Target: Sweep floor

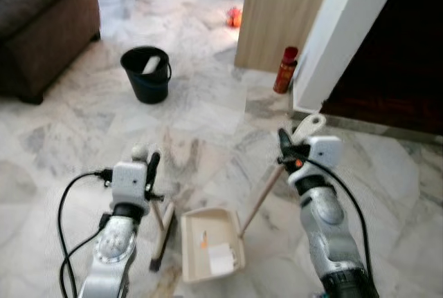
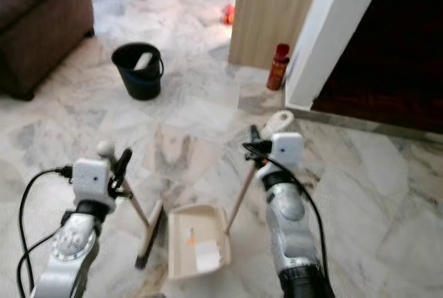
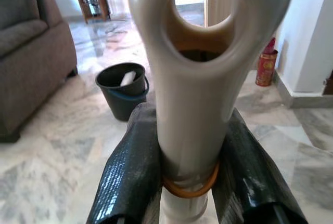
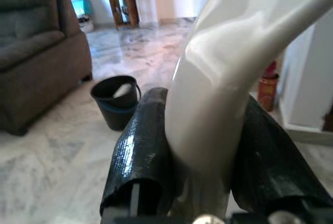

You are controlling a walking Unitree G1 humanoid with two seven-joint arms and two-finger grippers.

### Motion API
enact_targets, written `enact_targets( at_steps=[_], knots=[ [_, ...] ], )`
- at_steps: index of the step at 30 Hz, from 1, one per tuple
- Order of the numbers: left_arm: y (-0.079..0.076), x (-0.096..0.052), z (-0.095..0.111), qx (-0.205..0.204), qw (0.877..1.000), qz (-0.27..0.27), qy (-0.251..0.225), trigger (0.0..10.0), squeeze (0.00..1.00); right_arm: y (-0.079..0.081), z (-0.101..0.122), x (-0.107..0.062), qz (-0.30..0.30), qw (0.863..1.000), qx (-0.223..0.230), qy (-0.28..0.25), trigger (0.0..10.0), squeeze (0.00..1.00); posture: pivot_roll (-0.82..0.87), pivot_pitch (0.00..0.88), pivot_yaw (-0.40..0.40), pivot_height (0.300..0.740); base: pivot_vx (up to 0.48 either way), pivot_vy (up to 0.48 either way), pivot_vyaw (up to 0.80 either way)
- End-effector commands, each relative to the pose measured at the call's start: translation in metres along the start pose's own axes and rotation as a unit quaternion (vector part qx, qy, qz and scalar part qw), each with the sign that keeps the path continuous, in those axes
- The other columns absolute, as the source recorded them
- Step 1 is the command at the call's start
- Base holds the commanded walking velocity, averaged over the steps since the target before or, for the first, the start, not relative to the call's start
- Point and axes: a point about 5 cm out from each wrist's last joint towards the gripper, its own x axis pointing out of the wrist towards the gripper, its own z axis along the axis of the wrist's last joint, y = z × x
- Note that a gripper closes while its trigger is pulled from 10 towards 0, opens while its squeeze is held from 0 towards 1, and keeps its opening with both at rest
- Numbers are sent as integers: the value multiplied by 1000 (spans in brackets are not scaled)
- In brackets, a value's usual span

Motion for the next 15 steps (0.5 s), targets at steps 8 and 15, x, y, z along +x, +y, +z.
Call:
enact_targets(
  at_steps=[8,15],
  knots=[
    [-2,1,7,3,1000,-2,-16,10000,0,-3,6,-1,0,1000,7,-16,10000,0,157,136,-31,740,338,0,275],
    [-2,2,7,3,1000,-3,-17,10000,0,-2,6,-1,5,1000,7,-15,10000,0,157,131,-29,740,340,0,577]
  ],
)
